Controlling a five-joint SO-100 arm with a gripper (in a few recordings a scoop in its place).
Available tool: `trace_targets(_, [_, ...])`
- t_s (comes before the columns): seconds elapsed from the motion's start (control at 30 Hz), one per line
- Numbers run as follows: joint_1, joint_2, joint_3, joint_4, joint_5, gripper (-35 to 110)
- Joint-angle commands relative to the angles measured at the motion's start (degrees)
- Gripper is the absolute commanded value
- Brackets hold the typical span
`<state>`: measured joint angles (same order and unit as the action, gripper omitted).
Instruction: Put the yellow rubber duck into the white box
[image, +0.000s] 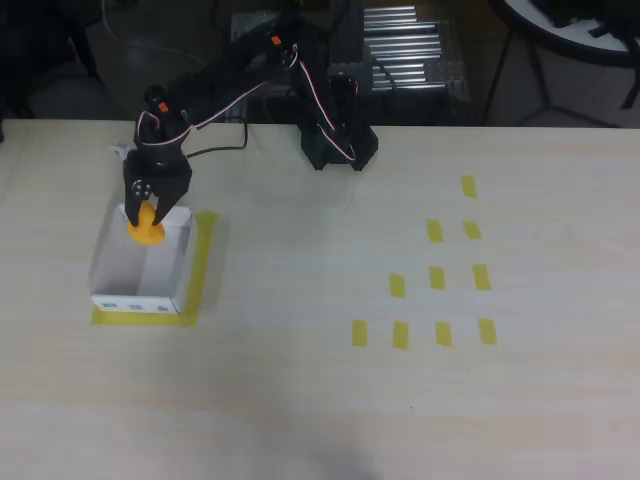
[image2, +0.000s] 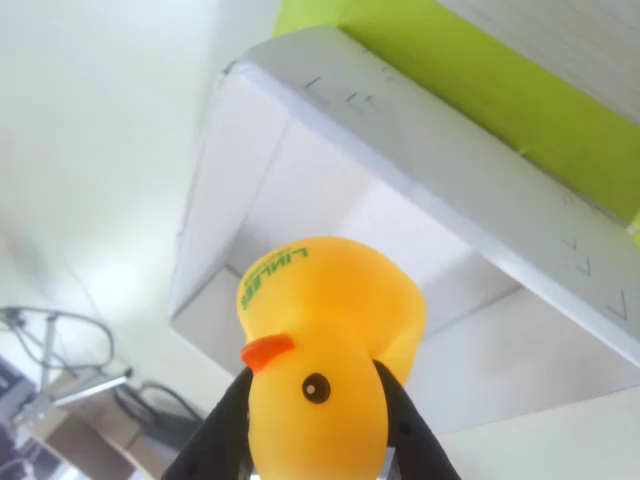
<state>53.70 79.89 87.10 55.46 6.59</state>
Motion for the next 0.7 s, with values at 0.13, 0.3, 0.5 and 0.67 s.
trace_targets(0.13, [0.2, 1.1, -2.1, -2.3, -0.4, 19])
trace_targets(0.3, [0.2, 1.1, -1.6, -2.5, -0.7, 23])
trace_targets(0.5, [-0.3, 2.3, -1.4, -3.1, -0.9, 22])
trace_targets(0.67, [-2.9, 9.4, -1.3, -2.6, -1.8, 9])
